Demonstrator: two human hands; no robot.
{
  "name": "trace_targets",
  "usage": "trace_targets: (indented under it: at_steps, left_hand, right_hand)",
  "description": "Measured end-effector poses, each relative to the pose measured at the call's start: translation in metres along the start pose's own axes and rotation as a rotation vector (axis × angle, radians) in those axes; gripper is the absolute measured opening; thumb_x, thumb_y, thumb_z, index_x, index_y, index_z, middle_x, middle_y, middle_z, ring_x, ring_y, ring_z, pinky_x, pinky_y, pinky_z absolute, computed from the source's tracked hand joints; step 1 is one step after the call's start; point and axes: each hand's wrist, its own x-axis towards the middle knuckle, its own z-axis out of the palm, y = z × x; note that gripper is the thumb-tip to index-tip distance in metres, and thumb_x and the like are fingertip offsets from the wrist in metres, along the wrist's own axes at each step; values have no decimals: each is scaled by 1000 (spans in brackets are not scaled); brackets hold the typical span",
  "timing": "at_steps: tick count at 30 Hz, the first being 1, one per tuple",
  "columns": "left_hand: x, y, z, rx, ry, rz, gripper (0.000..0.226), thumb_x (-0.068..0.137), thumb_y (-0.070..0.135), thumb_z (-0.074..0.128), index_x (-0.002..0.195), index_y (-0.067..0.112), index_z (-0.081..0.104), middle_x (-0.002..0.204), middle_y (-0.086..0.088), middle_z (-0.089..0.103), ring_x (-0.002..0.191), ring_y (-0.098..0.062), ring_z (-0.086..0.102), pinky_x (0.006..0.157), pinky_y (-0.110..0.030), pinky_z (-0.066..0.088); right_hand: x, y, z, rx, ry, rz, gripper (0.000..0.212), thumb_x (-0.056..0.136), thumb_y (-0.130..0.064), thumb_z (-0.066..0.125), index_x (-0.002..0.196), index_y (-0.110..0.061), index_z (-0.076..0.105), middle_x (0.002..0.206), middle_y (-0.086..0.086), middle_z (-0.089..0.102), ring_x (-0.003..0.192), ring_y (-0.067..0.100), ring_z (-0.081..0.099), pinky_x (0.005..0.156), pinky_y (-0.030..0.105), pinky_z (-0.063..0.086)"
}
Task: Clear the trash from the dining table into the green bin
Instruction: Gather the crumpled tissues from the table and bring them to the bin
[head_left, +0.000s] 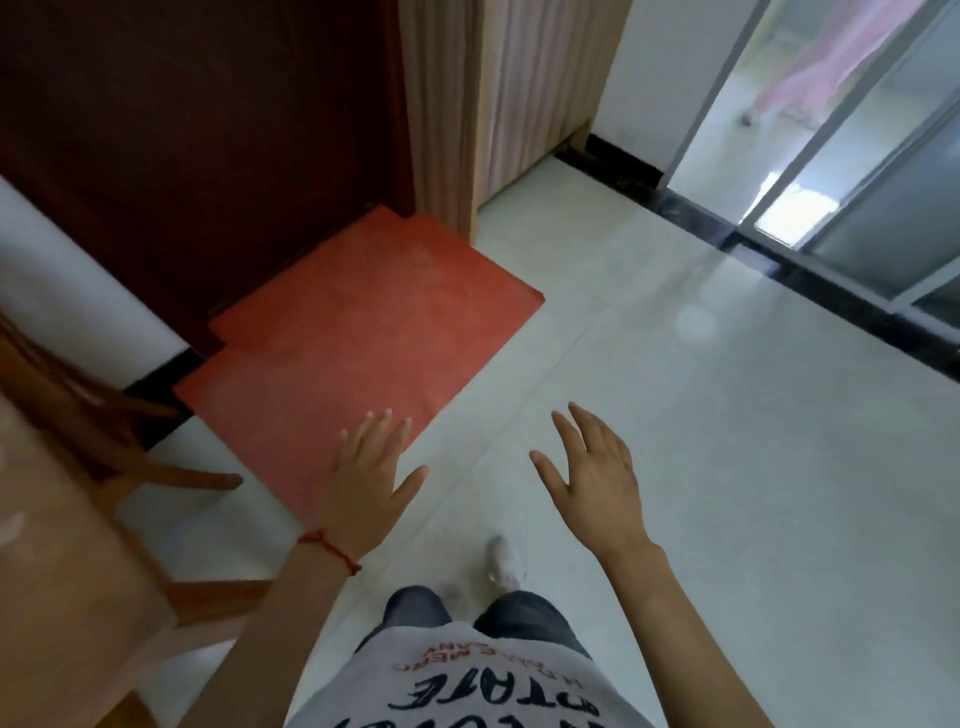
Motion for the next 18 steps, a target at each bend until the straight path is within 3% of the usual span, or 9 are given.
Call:
trace_targets:
  at_steps: [8, 18]
  left_hand:
    - [41, -15, -21, -16, 109, -318, 76, 89, 61, 11, 130, 7, 46, 133, -20, 50, 125, -38, 43, 101, -55, 38]
    - [60, -27, -48, 5, 226, -632, 75, 90, 60, 12, 128, 6, 47, 130, -22, 52, 124, -39, 45, 99, -55, 38]
  right_hand:
    - [123, -17, 1, -13, -63, -351, 59, 92, -52, 29, 121, -8, 56, 128, 16, 57, 115, 34, 56, 96, 46, 43]
    - [233, -51, 7, 18, -151, -679, 57, 88, -45, 35, 125, -6, 52, 132, 15, 54, 120, 35, 51, 98, 46, 41]
